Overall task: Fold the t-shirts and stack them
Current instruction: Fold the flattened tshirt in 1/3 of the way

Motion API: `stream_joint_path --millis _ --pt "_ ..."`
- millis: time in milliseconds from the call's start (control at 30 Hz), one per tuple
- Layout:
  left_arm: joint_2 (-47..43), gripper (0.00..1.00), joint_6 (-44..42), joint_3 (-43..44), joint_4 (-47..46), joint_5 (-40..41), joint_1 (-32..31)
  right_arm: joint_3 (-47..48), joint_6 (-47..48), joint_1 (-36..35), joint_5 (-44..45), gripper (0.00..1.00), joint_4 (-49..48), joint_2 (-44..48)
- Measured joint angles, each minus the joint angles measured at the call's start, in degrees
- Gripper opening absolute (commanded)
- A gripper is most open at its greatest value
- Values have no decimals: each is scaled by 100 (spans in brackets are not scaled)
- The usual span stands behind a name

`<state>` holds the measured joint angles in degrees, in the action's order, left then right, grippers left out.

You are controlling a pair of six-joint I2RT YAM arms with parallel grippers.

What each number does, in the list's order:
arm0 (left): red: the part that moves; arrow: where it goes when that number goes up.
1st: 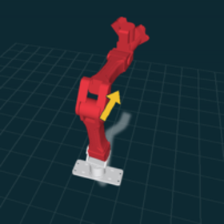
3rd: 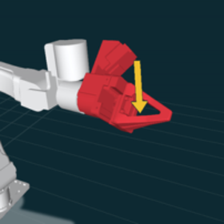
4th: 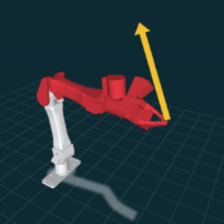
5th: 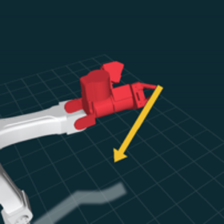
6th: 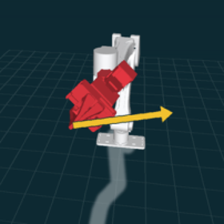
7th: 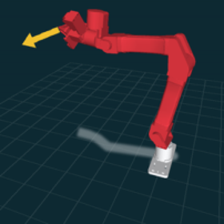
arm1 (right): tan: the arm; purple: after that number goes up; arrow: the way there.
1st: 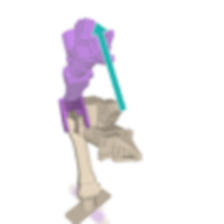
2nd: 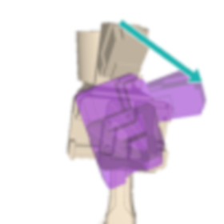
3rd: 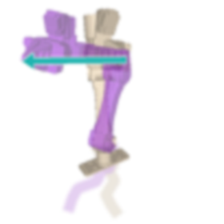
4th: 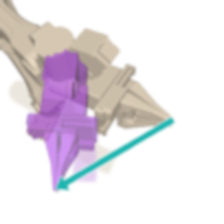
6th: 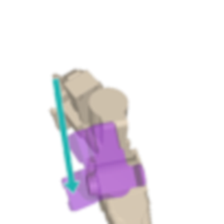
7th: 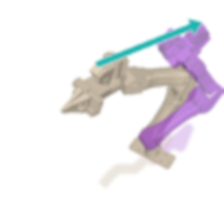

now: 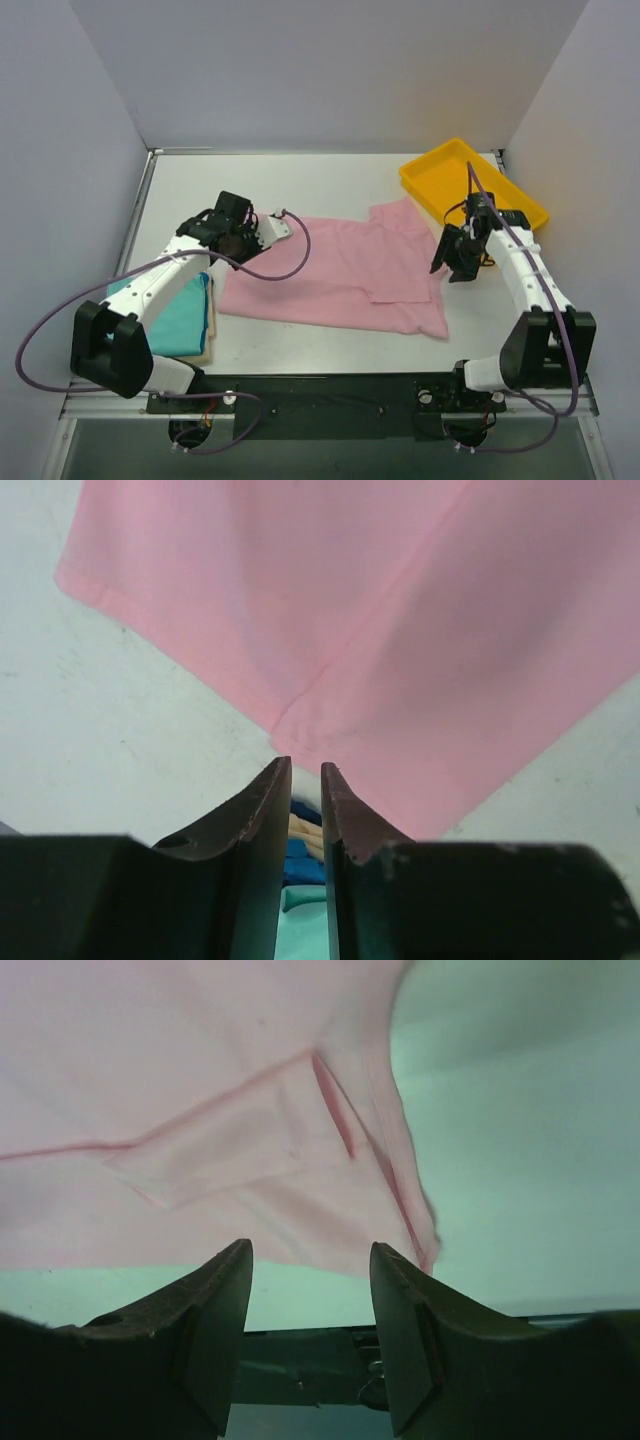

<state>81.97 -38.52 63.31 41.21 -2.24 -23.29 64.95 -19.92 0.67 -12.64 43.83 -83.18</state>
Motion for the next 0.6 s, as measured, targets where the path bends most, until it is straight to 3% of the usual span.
stream_joint_path --millis 133,233,367,433,467,500,600 --pt "-632 36 -763 -479 291 -645 -72 -1237 -485 0 103 50 85 1027" --pt "-756 46 -1335 -1134 520 -785 -122 -2013 -844 0 127 52 35 1167" --pt "-647 49 -1781 -1816 560 -654 -166 -2798 -1322 0 251 54 -181 1268" --pt "-586 49 -1919 -1985 483 -555 -212 -3071 -1488 28 332 48 -363 1349" --pt "-551 46 -1963 -2033 424 -516 -232 -3163 -1543 55 348 44 -444 1362" --pt "-514 41 -1993 -2079 337 -461 -260 -3285 -1626 118 352 30 -579 1366" --pt "-398 1 -2052 -2223 66 -341 -317 -3477 -1749 313 358 5 -848 1329"
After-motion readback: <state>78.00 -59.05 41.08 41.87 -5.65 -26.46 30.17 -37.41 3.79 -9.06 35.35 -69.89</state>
